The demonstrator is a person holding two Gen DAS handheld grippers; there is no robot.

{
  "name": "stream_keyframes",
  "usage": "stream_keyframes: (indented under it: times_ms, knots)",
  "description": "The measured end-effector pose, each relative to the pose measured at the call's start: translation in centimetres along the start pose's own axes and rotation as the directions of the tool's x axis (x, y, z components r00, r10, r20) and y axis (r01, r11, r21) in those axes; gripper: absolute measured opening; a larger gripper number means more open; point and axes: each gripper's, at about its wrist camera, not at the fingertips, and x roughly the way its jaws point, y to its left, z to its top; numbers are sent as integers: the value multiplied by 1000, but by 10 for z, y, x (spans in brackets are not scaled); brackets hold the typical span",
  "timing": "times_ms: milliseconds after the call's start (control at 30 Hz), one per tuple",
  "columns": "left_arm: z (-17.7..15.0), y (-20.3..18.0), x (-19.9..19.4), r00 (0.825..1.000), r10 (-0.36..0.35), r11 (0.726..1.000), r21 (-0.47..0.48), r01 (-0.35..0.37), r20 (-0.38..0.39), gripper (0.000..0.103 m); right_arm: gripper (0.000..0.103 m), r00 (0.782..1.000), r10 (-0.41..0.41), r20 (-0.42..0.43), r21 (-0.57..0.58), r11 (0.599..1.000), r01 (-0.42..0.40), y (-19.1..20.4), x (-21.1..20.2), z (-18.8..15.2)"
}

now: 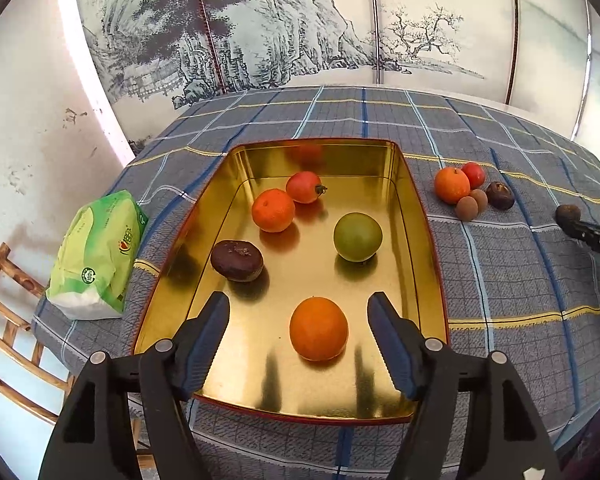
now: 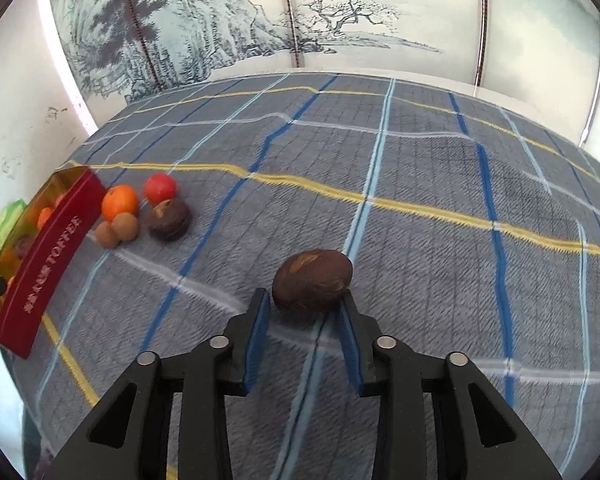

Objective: Organize fruits

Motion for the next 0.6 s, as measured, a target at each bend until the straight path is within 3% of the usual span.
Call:
stream_keyframes:
  times_ms: [267, 333, 467, 600]
  knots:
    - [-3, 8, -4, 1000, -5, 1000, -22, 5, 6, 69, 29, 1000, 26, -5, -21, 999, -26, 18, -17, -21]
    - [-5, 10, -6, 1000, -7, 1000, -26, 8, 13, 70, 29, 998, 58, 28, 5, 998, -59, 10, -26, -24]
    - [-5, 11, -8, 1000, -15, 999, -28, 16, 14, 71, 30, 998, 42, 47, 10, 999, -42, 1, -38, -26]
    - [-5, 6, -10, 999, -33, 999, -26, 34, 9, 71, 38, 999, 23, 47, 10, 1000, -24, -1, -42, -23]
